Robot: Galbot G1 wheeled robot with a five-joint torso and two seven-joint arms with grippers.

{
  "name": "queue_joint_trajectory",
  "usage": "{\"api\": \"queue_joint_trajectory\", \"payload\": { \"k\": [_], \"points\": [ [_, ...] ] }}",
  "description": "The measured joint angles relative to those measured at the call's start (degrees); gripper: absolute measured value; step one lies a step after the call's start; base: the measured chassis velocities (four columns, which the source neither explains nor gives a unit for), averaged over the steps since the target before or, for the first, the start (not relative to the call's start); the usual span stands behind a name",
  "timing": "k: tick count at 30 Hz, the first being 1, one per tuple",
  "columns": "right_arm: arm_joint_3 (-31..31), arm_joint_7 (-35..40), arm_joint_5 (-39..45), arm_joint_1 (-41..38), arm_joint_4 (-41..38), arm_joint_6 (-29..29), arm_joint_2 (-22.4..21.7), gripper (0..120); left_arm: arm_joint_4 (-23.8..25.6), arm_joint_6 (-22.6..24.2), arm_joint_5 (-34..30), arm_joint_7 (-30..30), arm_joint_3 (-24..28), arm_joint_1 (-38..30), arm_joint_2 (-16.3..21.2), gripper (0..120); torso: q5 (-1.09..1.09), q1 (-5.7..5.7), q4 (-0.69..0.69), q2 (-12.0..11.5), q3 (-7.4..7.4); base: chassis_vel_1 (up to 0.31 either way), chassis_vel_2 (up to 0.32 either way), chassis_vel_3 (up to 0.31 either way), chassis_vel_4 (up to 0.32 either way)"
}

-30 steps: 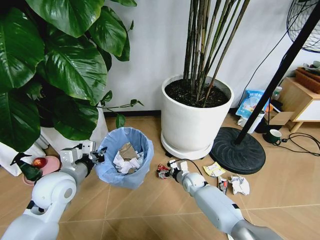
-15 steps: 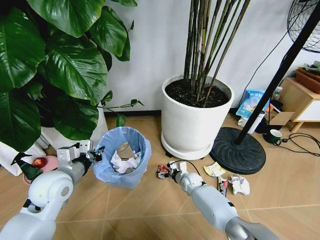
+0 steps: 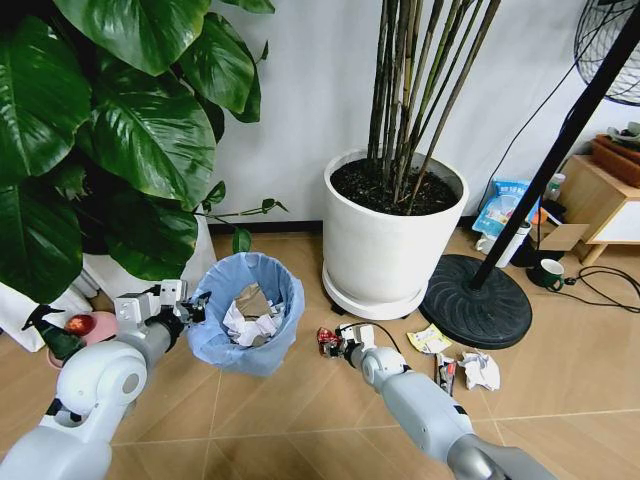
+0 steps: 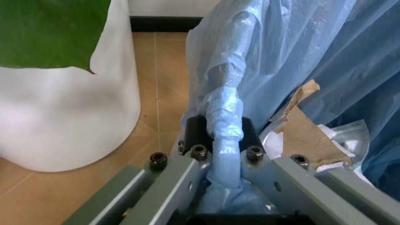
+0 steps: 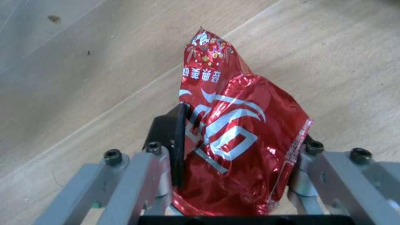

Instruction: Pick up the trash bin and place the garbage on the floor into it.

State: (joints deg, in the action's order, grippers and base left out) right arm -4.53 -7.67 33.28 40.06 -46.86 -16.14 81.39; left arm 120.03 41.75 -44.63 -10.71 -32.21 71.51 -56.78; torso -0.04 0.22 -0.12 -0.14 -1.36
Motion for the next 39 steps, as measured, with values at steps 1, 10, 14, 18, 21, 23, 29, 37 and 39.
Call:
{"api": "queue_joint_trajectory", "payload": {
  "k": [1, 10, 14, 18, 21, 23, 29, 37, 39],
  "points": [
    [0.00, 0.00, 0.00, 0.00, 0.00, 0.00, 0.00, 34, 0.00, 0.00, 0.00, 0.00, 0.00, 0.00, 0.00, 0, 0.00, 0.00, 0.00, 0.00, 0.00, 0.000, 0.000, 0.000, 0.000],
    [1.18, 0.74, 0.32, 3.10, -6.69, -0.41, -2.54, 33, -0.01, 0.00, 0.01, 1.11, -0.03, 0.23, 0.12, 0, -0.03, 0.00, -0.02, 0.00, -0.02, 0.000, 0.000, 0.000, 0.000],
    [2.00, 1.44, 1.74, 5.74, -12.95, -0.84, -4.93, 33, -0.20, 0.00, 0.04, 1.69, -0.02, 0.58, 0.40, 0, -0.02, 0.01, -0.02, 0.00, -0.02, 0.000, 0.000, 0.000, 0.000],
    [4.26, 1.73, 1.53, 8.31, -21.03, -0.43, -7.32, 33, -1.13, 0.00, 0.23, 2.86, -0.13, 0.94, 0.80, 0, 0.00, 0.00, -0.01, 0.00, -0.01, 0.000, 0.000, 0.000, 0.000],
    [5.69, 1.79, 1.99, 9.49, -25.59, -0.52, -8.57, 33, -2.00, 0.00, 0.25, 3.61, -0.12, 0.93, 1.24, 0, -0.01, 0.00, -0.01, 0.00, -0.01, 0.000, 0.000, 0.000, 0.000],
    [6.67, 1.85, 2.78, 10.47, -28.79, -0.77, -9.63, 33, -2.53, -0.01, 0.26, 3.94, 0.08, 0.87, 1.68, 0, 0.00, 0.00, 0.00, 0.00, 0.00, 0.000, 0.000, 0.000, 0.000],
    [11.58, 2.24, 5.70, 14.79, -42.36, -1.42, -14.48, 33, -5.00, -0.04, 0.02, 4.91, 1.91, -0.60, 3.62, 0, 0.00, 0.01, -0.02, 0.00, -0.01, 0.000, 0.000, 0.000, 0.000],
    [15.65, 4.44, 13.04, 18.66, -60.03, -3.01, -20.25, 32, -6.44, -0.04, -0.47, 5.71, 3.97, -2.73, 4.20, 0, 0.00, 0.00, -0.02, 0.00, 0.00, 0.000, 0.000, 0.000, 0.000],
    [15.67, 4.82, 14.26, 18.50, -62.09, -3.29, -20.91, 31, -6.66, -0.04, -0.49, 6.08, 4.35, -3.17, 4.17, 0, -0.01, 0.00, -0.02, 0.00, -0.01, 0.000, 0.000, 0.000, 0.000]
  ]
}}
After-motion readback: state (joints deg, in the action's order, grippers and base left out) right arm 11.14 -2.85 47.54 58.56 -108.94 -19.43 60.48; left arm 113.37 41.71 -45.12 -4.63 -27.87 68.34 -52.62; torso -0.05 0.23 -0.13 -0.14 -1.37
